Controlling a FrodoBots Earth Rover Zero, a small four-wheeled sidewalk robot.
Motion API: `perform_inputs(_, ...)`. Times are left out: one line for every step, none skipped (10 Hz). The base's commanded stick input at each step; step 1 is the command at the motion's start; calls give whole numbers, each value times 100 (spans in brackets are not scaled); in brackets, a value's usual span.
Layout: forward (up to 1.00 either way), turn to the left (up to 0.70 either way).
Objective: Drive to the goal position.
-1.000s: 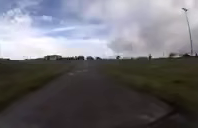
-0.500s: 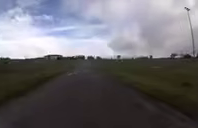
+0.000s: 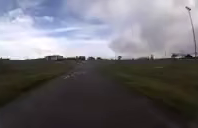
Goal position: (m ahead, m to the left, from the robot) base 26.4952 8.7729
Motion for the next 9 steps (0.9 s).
perform_inputs(100,0)
perform_inputs(100,0)
perform_inputs(100,0)
perform_inputs(100,0)
perform_inputs(100,0)
perform_inputs(100,0)
perform_inputs(100,0)
perform_inputs(100,0)
perform_inputs(100,0)
